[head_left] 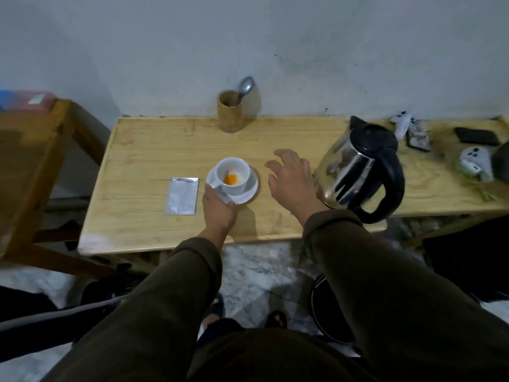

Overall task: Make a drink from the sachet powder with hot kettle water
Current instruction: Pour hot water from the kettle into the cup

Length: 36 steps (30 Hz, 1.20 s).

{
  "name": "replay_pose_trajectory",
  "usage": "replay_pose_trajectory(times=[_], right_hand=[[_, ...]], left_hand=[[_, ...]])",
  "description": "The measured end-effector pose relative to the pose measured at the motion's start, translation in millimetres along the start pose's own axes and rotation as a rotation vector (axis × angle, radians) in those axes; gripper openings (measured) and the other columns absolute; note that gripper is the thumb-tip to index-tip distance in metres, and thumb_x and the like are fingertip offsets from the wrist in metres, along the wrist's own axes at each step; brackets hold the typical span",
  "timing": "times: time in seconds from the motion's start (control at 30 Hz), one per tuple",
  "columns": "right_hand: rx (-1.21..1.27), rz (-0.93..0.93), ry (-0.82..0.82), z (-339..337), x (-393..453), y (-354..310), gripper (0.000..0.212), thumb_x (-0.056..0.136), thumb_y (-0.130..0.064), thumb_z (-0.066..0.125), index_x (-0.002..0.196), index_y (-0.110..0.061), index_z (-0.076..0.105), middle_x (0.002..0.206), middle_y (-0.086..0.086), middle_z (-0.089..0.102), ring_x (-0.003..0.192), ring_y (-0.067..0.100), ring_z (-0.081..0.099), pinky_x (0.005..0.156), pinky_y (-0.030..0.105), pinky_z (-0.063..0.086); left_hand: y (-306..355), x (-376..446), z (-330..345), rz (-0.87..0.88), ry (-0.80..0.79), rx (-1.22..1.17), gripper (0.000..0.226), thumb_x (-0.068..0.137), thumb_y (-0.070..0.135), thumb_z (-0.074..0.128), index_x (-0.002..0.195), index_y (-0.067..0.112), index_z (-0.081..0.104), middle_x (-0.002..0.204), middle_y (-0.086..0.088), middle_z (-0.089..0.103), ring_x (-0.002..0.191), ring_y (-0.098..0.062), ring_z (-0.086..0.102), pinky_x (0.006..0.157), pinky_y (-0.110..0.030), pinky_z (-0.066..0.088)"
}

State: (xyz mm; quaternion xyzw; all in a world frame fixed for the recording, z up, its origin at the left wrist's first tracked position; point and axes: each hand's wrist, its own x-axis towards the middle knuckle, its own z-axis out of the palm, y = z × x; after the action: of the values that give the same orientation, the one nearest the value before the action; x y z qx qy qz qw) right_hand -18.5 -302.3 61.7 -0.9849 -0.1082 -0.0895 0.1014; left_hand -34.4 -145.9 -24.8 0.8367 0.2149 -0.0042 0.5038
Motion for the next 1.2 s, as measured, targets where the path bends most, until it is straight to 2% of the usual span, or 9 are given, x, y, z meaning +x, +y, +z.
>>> replay_pose_trajectory(times=[0.27,0.4,0.53,0.6,0.77,0.9,1.0,1.1,1.2], right_hand=[[-0.198,0.125,0.189,-38.1,-39.1,76.9,0.022,0.079,-0.016,0.061,0.099,-0.014,0.069,0.128,0.011,0.058,0.127,0.030,0.049,0.098,0.055,0.039],[-0.225,0.236,0.262,-48.7,-55.7,99.4,0.031,0.081,-0.016,0.059,0.111,-0.013,0.063,0.138,0.012,0.052,0.135,0.031,0.042,0.104,0.059,0.033],[0.046,0.508,0.349,-55.6,-61.2,110.0,0.054,0.083,-0.011,0.056,0.134,-0.019,0.043,0.145,0.013,0.038,0.136,0.031,0.034,0.102,0.054,0.035],[0.265,0.691,0.374,-58.1,-62.9,112.6,0.059,0.083,-0.010,0.055,0.138,-0.017,0.034,0.137,0.014,0.042,0.126,0.030,0.041,0.099,0.047,0.041],[0.608,0.964,0.271,-73.6,-61.9,127.1,0.031,0.083,-0.013,0.061,0.112,-0.007,0.050,0.110,0.015,0.063,0.101,0.034,0.062,0.088,0.040,0.054],[0.549,0.932,0.227,-81.8,-54.2,131.9,0.025,0.082,-0.006,0.058,0.107,-0.009,0.056,0.106,0.014,0.065,0.097,0.032,0.063,0.084,0.036,0.052],[0.450,0.810,0.214,-90.6,-42.3,130.0,0.022,0.082,-0.006,0.057,0.104,-0.008,0.057,0.104,0.013,0.067,0.091,0.027,0.060,0.073,0.028,0.045],[0.378,0.666,0.209,-104.2,-25.9,123.5,0.021,0.081,-0.007,0.057,0.102,-0.007,0.058,0.101,0.014,0.068,0.091,0.030,0.061,0.069,0.025,0.037],[0.317,0.495,0.159,-118.0,-5.4,109.7,0.021,0.081,-0.009,0.057,0.102,-0.008,0.059,0.099,0.014,0.067,0.082,0.028,0.056,0.068,0.026,0.036]], left_hand=[[17.7,-19.3,39.8,-0.153,0.055,0.018,0.080,0.082,0.015,0.061,0.148,0.009,0.016,0.144,-0.018,0.042,0.131,-0.035,0.046,0.108,-0.042,0.038],[23.8,-21.2,51.9,-0.253,0.015,0.095,0.070,0.083,0.013,0.055,0.146,0.002,0.025,0.143,-0.024,0.043,0.130,-0.038,0.047,0.106,-0.041,0.039],[31.1,-25.1,65.5,-0.285,-0.022,0.032,0.071,0.084,0.012,0.058,0.146,0.003,0.025,0.143,-0.019,0.043,0.132,-0.035,0.043,0.108,-0.038,0.036],[34.2,-24.7,70.6,-0.300,-0.031,0.040,0.079,0.085,0.015,0.059,0.150,0.005,0.016,0.148,-0.019,0.037,0.136,-0.035,0.038,0.113,-0.039,0.033],[34.8,-22.9,71.1,-0.343,0.009,0.016,0.082,0.087,0.016,0.057,0.152,0.006,0.008,0.148,-0.023,0.037,0.133,-0.038,0.043,0.108,-0.043,0.038],[41.6,-24.0,67.0,-0.426,0.121,-0.164,0.080,0.092,0.020,0.051,0.153,0.016,0.001,0.151,-0.017,0.035,0.136,-0.034,0.041,0.110,-0.039,0.036],[42.6,-17.8,62.1,-0.508,0.221,-0.343,0.065,0.097,0.033,0.040,0.152,0.016,0.010,0.150,-0.014,0.038,0.135,-0.030,0.042,0.111,-0.035,0.034],[41.8,-13.0,48.3,-0.512,0.205,-0.366,0.070,0.096,0.025,0.043,0.154,0.015,0.004,0.151,-0.016,0.036,0.137,-0.033,0.039,0.112,-0.041,0.033],[30.8,2.2,38.8,-0.504,0.135,-0.373,0.072,0.090,0.026,0.045,0.151,0.007,0.014,0.149,-0.021,0.038,0.133,-0.038,0.045,0.109,-0.047,0.040]])
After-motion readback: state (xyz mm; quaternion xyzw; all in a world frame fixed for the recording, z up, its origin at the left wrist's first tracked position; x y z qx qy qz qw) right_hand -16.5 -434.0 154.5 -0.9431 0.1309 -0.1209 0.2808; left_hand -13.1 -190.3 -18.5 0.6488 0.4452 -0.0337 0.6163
